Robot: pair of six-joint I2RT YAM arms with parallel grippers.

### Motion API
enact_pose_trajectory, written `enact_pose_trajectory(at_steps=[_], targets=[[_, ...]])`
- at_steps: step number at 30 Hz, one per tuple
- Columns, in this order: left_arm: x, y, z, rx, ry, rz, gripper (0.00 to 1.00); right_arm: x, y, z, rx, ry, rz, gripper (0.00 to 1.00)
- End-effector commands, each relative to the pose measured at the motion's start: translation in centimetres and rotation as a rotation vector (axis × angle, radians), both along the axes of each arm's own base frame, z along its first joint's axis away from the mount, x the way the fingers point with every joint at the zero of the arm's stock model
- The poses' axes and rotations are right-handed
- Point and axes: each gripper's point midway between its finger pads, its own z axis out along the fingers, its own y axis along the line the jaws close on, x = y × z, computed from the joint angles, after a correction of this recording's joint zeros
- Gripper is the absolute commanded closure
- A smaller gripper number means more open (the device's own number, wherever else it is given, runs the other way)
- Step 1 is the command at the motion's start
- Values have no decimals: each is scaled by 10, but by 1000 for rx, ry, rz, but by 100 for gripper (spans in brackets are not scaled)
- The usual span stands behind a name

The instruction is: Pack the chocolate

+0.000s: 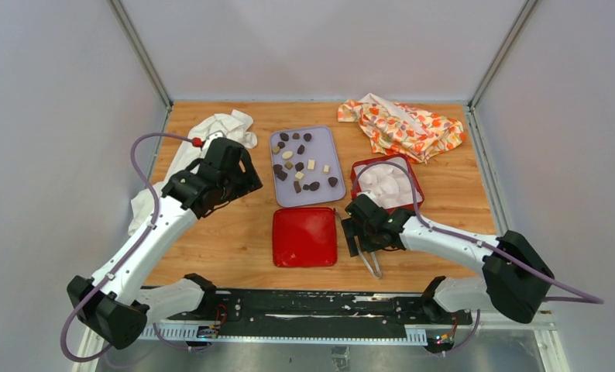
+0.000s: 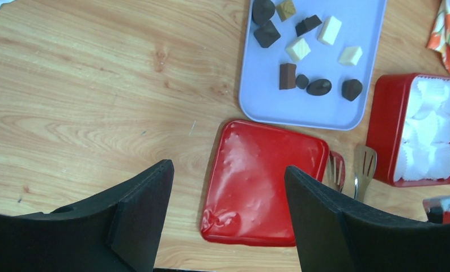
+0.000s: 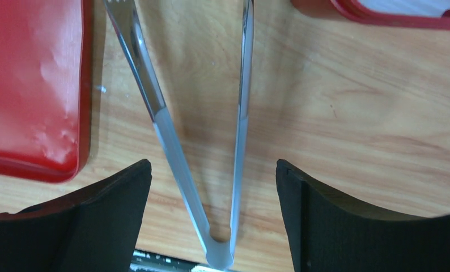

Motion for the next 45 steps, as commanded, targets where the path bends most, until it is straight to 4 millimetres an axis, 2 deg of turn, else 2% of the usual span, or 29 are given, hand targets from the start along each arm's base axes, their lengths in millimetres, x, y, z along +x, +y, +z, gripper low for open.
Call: enact_pose_trajectory(at_steps=[1,6,17,23,25,28,30,33,39,45], targets=[[-2,-1,-5,35,35,-55,23,14,7,-10,-5,-55,-32,18],[-2,-5,-18,43,81,-75,23,19,9,-19,-23,-68,-35,27],[-5,-1,-31,55,110,-46,23,15,5,-34,-102,-63,-10,33],[-3,0,-31,63,108,-48,23,9,7,-35,-76,-54,-21,36],[-2,0,-31,64,109,-47,23,7,6,-33,-81,-46,-26,34],[0,-1,-32,68,113,-44,23,2,2,-32,-84,-37,-36,25],[0,-1,-33,68,119,-44,23,0,-1,-30,-82,-40,-46,23],[2,-3,-36,70,132,-49,23,-4,-6,-31,-82,-38,-60,24],[5,-7,-40,67,151,-56,24,-6,-8,-38,-86,-29,-63,34],[6,-9,-45,71,167,-55,24,-3,-3,-46,-95,-22,-39,30]])
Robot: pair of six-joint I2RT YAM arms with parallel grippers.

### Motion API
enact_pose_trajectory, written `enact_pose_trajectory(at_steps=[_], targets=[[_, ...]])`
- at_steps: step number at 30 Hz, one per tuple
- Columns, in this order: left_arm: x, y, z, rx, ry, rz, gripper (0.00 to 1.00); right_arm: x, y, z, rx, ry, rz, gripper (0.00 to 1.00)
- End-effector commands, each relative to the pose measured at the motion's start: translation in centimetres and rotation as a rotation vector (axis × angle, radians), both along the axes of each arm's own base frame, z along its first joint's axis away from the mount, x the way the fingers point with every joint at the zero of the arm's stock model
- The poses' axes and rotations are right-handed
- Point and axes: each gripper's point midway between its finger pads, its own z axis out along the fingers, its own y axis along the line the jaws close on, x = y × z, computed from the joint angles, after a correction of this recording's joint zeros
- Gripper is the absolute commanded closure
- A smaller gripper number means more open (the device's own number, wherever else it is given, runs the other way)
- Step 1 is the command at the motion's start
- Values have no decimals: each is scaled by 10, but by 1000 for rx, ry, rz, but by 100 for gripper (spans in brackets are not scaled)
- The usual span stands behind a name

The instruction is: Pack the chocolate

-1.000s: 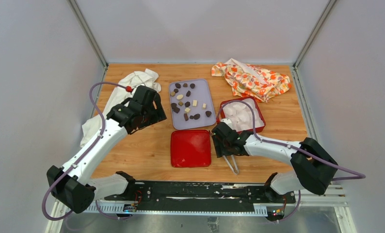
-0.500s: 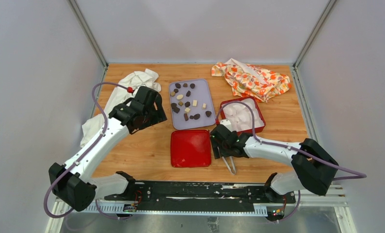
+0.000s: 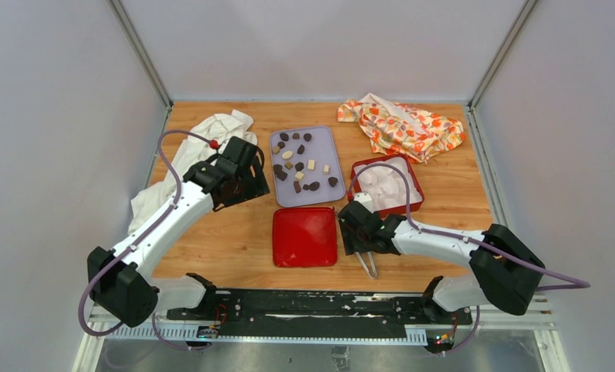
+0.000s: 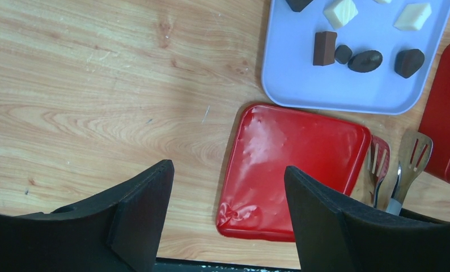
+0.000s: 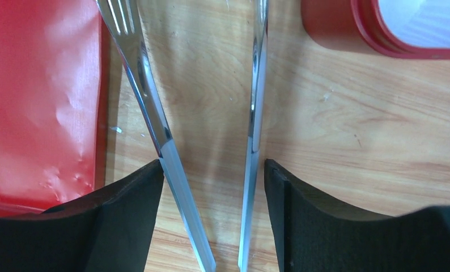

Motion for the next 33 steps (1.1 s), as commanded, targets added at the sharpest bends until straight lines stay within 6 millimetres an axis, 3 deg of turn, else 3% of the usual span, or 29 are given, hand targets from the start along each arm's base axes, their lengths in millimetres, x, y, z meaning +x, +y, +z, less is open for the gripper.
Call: enact_pose_trajectory(at_steps=[1,7,11,13,23,27,33], targets=[[4,1,4,-1,-2,9,24,-16,-20,-27,-114,66,19,30],[6,0,2,-2,-1,14,24,-14,-22,-28,-134,64,6,45],[8,-1,2,-1,-3,11,24,-9,-18,-14,-135,48,35,79],[10,-2,2,0,-3,10,24,-6,-16,2,-132,40,43,85],[25,5,9,20,-17,-3,24,20,8,110,-50,-38,192,80],[34,8,9,7,-6,-17,24,34,10,128,-68,82,156,73],[45,22,10,23,0,-32,24,52,25,138,-100,165,118,69]])
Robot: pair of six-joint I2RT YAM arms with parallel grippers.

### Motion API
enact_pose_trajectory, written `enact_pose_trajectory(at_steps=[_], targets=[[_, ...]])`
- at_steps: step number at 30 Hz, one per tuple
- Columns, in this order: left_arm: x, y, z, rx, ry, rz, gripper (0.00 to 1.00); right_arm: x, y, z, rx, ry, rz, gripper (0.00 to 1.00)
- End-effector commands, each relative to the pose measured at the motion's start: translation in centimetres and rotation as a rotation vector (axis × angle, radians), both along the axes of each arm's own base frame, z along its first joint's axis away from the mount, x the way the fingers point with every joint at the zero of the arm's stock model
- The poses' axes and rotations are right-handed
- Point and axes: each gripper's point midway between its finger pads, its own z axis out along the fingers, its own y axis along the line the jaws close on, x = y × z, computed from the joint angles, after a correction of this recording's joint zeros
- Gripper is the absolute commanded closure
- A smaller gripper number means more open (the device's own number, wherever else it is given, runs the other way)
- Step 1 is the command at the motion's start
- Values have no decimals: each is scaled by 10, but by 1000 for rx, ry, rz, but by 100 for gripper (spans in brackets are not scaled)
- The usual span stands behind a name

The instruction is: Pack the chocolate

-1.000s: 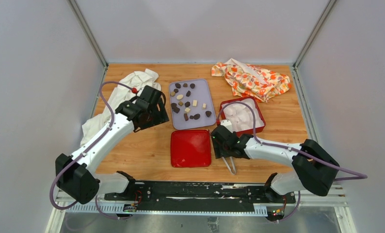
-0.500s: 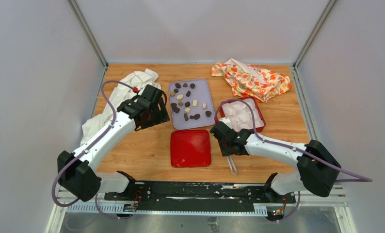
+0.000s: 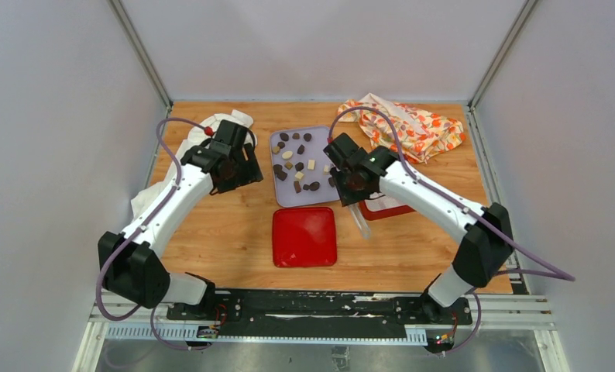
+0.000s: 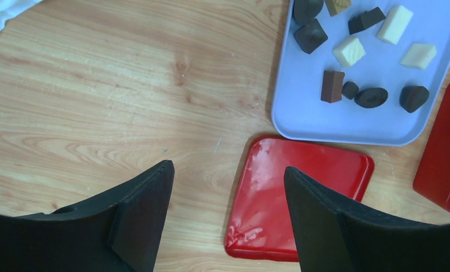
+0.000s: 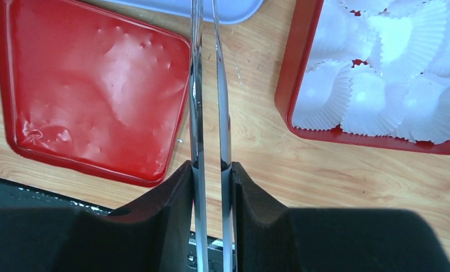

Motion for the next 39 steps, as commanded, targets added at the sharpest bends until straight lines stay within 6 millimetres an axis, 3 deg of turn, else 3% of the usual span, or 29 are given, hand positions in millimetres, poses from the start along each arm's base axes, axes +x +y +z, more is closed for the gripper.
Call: enact_pose_trajectory(at_steps=[1,8,9,14,19,24,29,39], targets=[[10,4,9,5,-21,-46,24,-12,-7,-3,-82,130,0,68],[13,-8,-1,-26,16,-102,24,-3,0,-15,-154,207,-25,61],[19,-12,-3,-37,13,-105,24,-2,-2,-26,-169,209,-21,61],[33,-19,-2,-51,6,-105,24,0,-7,-38,-181,218,-23,57],[42,-27,-15,-57,50,-127,24,-2,-10,-50,-192,244,-30,55],[46,-27,-24,-44,71,-127,24,3,-10,-58,-206,252,-48,53],[48,-30,-25,-48,80,-147,24,7,-8,-64,-203,255,-70,45],[50,-30,-27,-43,84,-152,24,20,2,-72,-172,267,-84,50]])
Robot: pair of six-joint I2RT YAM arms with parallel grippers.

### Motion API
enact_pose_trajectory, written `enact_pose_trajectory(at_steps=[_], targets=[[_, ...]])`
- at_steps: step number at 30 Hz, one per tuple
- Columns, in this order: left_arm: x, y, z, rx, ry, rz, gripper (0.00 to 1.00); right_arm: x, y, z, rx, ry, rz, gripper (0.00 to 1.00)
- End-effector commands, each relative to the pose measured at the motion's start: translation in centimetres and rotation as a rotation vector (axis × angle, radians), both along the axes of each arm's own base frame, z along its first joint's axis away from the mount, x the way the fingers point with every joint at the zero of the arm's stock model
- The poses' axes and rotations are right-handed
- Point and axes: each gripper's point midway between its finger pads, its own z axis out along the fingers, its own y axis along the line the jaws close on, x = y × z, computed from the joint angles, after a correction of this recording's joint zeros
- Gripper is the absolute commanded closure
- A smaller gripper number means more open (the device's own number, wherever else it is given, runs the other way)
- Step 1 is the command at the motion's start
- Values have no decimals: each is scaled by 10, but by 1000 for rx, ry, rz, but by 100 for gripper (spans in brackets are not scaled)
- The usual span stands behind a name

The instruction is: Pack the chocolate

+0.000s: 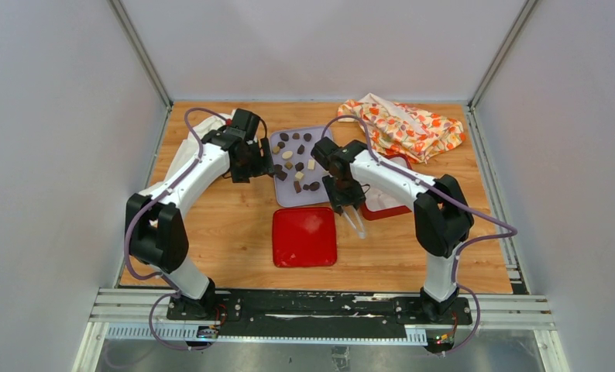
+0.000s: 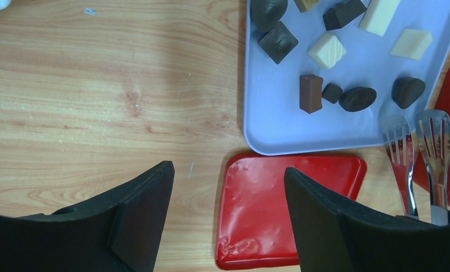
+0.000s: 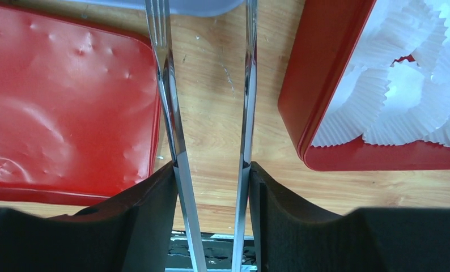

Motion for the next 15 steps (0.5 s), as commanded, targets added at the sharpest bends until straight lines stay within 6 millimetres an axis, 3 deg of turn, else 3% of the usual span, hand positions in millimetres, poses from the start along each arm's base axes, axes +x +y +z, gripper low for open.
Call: enact_pose_trajectory(at_steps=[1,9,15], targets=[[9,-2,7,-12,-22,-14,24,8,4,-2,14,8,-26,50],[20,-4,17,-41,-44,-15,24,18,8,-9,32,20,-38,50],[19,-2,14,-34,-37,-16,24,26,6,-12,44,11,-48,50]])
